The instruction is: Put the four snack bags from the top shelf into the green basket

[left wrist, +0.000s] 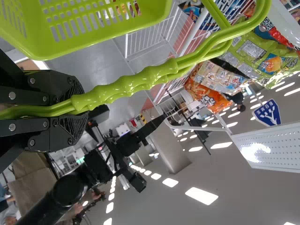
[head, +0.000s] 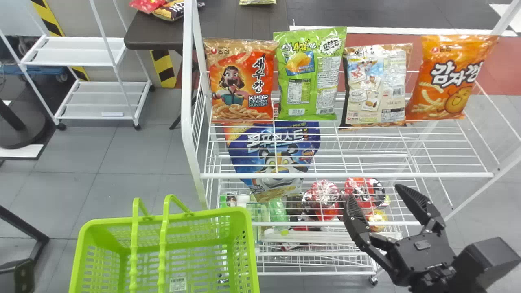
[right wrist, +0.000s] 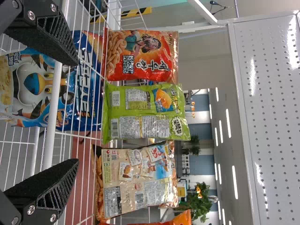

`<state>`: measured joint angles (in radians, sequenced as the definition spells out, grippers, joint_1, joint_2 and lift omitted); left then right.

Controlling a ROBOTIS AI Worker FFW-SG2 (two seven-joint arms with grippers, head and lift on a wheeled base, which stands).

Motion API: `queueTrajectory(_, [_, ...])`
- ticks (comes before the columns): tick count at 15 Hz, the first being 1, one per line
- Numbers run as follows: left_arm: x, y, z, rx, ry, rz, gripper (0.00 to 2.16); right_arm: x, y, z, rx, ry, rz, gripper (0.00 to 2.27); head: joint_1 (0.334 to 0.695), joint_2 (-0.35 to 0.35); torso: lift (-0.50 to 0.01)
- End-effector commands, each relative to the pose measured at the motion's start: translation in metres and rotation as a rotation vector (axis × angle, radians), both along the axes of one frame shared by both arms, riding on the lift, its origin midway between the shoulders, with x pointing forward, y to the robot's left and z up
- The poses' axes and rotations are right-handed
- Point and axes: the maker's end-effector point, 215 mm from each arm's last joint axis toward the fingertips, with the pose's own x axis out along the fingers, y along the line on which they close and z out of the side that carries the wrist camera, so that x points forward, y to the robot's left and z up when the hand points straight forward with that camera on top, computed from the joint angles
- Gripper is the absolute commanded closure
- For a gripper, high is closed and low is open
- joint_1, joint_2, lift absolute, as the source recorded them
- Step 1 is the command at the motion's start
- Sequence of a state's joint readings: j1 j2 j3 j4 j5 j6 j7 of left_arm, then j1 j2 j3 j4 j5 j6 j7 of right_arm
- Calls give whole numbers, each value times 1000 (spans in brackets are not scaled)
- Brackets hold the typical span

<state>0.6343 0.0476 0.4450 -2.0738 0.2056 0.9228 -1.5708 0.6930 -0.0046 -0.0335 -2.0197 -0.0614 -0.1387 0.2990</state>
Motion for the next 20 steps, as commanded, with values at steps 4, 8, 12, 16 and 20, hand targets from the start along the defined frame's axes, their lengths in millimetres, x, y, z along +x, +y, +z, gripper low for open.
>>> queueTrajectory(4, [-4,0,0,-9,5,-4,2145,1,3,1,7,-2,0,73,695,-3,0])
queueTrajectory(8, [-5,1,0,-6,7,-2,2148,3,3,2,8,-6,1,73,695,1,0])
queueTrajectory(12, [-5,1,0,-10,9,0,2145,10,5,3,4,-9,4,73,695,3,0])
queueTrajectory(16, [-6,0,0,-10,9,-2,2145,54,27,-3,-12,16,32,73,695,10,0])
queueTrajectory(20, [-5,1,-1,-6,9,-4,2145,112,69,0,-25,15,63,73,695,56,0])
